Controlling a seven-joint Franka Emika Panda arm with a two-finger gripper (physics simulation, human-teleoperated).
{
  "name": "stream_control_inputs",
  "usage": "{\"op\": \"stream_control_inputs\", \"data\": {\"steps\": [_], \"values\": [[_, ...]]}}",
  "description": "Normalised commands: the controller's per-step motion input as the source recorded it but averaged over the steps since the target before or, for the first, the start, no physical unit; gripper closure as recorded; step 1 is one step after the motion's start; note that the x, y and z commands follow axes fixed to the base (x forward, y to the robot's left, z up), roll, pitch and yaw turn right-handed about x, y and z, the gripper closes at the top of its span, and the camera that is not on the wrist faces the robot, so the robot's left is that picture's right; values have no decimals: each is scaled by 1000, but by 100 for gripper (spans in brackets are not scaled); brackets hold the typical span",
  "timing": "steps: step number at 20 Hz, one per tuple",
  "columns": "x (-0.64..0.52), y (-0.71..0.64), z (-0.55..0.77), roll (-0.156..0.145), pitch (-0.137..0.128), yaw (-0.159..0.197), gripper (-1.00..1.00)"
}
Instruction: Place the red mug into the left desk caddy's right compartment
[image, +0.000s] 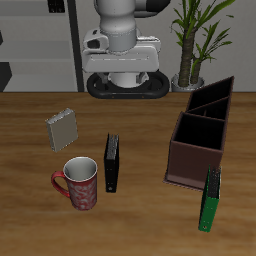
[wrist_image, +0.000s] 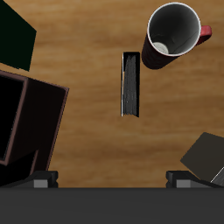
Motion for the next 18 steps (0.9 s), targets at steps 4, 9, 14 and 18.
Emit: {"op": "stream_control_inputs", "data": {"steps": [4,9,14,18], "values": [[357,-372,83,-93,-27,-5,-100],[476,-387,85,-82,-18,16,-100],[454,-155,106,17,-8,1,-100],[487,-106,12,26,-1,70,-100]]}}
